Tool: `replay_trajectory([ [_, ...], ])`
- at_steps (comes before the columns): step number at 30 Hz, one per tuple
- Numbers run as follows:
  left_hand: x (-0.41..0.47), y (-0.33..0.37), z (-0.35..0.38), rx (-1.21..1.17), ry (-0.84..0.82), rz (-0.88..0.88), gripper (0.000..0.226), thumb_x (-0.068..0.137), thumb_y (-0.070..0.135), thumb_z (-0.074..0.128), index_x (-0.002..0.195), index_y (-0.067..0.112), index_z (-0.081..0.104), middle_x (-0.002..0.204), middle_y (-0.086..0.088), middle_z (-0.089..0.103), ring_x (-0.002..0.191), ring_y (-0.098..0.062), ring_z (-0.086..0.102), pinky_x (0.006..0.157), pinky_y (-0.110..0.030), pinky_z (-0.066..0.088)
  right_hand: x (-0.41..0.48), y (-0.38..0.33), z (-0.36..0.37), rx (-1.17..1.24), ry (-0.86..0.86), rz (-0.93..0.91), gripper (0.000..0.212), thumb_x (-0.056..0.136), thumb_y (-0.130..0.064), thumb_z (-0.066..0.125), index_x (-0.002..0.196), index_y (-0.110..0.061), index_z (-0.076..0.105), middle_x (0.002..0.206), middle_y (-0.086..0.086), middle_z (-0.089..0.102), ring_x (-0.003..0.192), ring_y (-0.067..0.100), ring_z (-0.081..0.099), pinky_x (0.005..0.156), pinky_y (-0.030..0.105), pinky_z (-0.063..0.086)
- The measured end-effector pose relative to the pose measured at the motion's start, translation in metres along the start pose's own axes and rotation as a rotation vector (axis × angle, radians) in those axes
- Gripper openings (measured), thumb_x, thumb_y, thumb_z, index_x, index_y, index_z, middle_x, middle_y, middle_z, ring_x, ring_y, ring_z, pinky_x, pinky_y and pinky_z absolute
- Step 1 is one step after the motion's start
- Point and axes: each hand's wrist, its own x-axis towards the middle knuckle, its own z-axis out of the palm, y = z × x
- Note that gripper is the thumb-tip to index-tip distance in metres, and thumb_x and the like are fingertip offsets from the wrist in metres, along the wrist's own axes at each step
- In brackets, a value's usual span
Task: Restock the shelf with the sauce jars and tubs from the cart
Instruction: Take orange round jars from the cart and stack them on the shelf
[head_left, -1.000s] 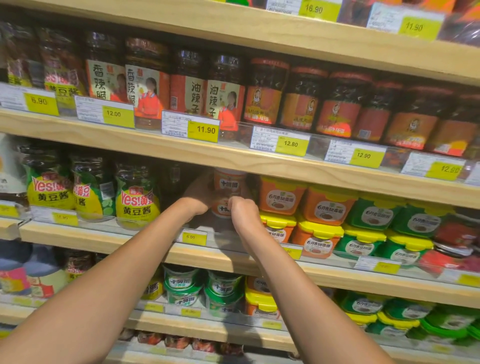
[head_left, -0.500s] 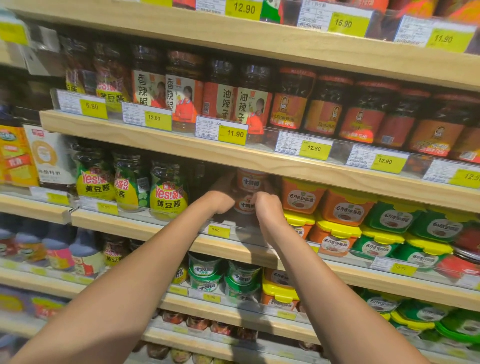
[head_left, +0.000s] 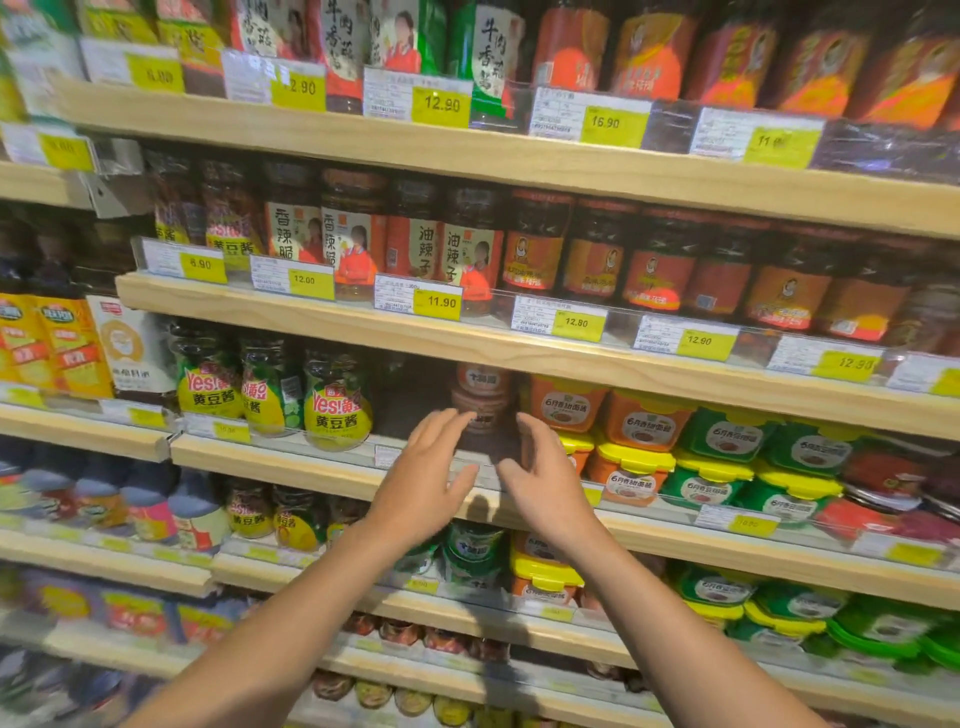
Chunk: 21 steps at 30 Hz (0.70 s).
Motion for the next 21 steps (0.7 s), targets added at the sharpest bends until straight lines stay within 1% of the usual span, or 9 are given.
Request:
replay_trajectory([
  [2, -0.014, 0.009, 0.011, 0.079, 0.045, 0.1, 0.064, 0.099, 0.039, 0.057, 0.156, 0.025, 0.031, 0.165, 0.004, 0.024, 0.155, -0.014, 0.009, 0.124, -0.039, 0.021, -0.019, 0.016, -0.024, -0.148, 0.048, -0.104, 0.06, 0.088, -0.024, 0.059, 0.145, -0.024, 0.04, 0.146, -0.006, 0.04, 0.137, 0.011, 0.033, 0.115, 0.032, 0.029],
  [4, -0.027, 0.03, 0.021, 0.165, 0.08, 0.174, 0.068, 0.097, 0.043, 0.059, 0.156, 0.027, 0.03, 0.166, 0.004, 0.02, 0.156, -0.014, 0.002, 0.124, -0.04, 0.018, -0.04, 0.035, -0.052, -0.305, 0.114, -0.216, 0.058, 0.091, -0.031, 0.06, 0.145, -0.025, 0.04, 0.148, -0.008, 0.037, 0.139, 0.01, 0.028, 0.116, 0.033, 0.029],
  [7, -0.043, 0.073, 0.043, 0.248, 0.086, 0.272, 0.074, 0.094, 0.047, 0.061, 0.157, 0.028, 0.028, 0.167, 0.001, 0.018, 0.157, -0.018, 0.0, 0.125, -0.046, 0.016, -0.079, 0.072, -0.103, -0.536, 0.181, -0.237, 0.068, 0.091, -0.046, 0.059, 0.15, -0.03, 0.029, 0.158, -0.008, 0.021, 0.148, 0.014, 0.013, 0.119, 0.036, 0.021],
  [11, -0.063, 0.149, 0.094, 0.288, 0.022, 0.39, 0.075, 0.094, 0.054, 0.058, 0.157, 0.026, 0.029, 0.168, -0.002, 0.016, 0.157, -0.025, 0.002, 0.124, -0.054, 0.018, -0.141, 0.131, -0.179, -0.761, 0.203, -0.104, 0.084, 0.088, -0.056, 0.057, 0.156, -0.035, 0.011, 0.165, -0.005, 0.001, 0.152, 0.021, 0.001, 0.121, 0.044, 0.014],
  [13, -0.074, 0.189, 0.127, 0.276, -0.039, 0.433, 0.072, 0.096, 0.056, 0.053, 0.157, 0.027, 0.029, 0.168, -0.001, 0.013, 0.157, -0.025, 0.0, 0.124, -0.054, 0.018, -0.175, 0.16, -0.218, -0.798, 0.213, -0.026, 0.086, 0.088, -0.057, 0.057, 0.157, -0.032, 0.011, 0.165, -0.003, 0.0, 0.152, 0.023, 0.002, 0.122, 0.047, 0.016],
  [16, -0.09, 0.252, 0.177, 0.26, -0.117, 0.501, 0.071, 0.096, 0.059, 0.047, 0.158, 0.028, 0.027, 0.167, -0.002, 0.018, 0.157, -0.025, 0.002, 0.123, -0.051, 0.013, -0.226, 0.201, -0.276, -0.833, 0.234, 0.096, 0.086, 0.088, -0.058, 0.057, 0.157, -0.028, 0.015, 0.165, 0.001, 0.004, 0.152, 0.026, 0.006, 0.122, 0.048, 0.017],
  [18, -0.099, 0.294, 0.208, 0.26, -0.153, 0.532, 0.075, 0.091, 0.057, 0.057, 0.156, 0.027, 0.033, 0.165, -0.004, 0.025, 0.156, -0.028, 0.008, 0.124, -0.047, 0.001, -0.26, 0.227, -0.31, -0.85, 0.246, 0.176, 0.086, 0.088, -0.058, 0.057, 0.157, -0.026, 0.016, 0.165, 0.002, 0.008, 0.152, 0.026, 0.008, 0.123, 0.046, 0.016],
  [19, -0.102, 0.314, 0.224, 0.254, -0.176, 0.542, 0.079, 0.087, 0.056, 0.065, 0.154, 0.026, 0.037, 0.163, -0.006, 0.029, 0.154, -0.03, 0.013, 0.124, -0.045, -0.001, -0.276, 0.238, -0.326, -0.855, 0.252, 0.213, 0.085, 0.088, -0.059, 0.055, 0.157, -0.026, 0.017, 0.164, 0.002, 0.009, 0.152, 0.026, 0.009, 0.122, 0.045, 0.017],
  [21, -0.111, 0.356, 0.26, 0.225, -0.239, 0.566, 0.085, 0.082, 0.054, 0.073, 0.152, 0.025, 0.037, 0.162, -0.007, 0.033, 0.152, -0.031, 0.018, 0.122, -0.049, 0.009, -0.314, 0.264, -0.359, -0.865, 0.282, 0.29, 0.083, 0.088, -0.062, 0.05, 0.156, -0.026, 0.019, 0.163, 0.002, 0.015, 0.15, 0.028, 0.015, 0.121, 0.047, 0.021],
])
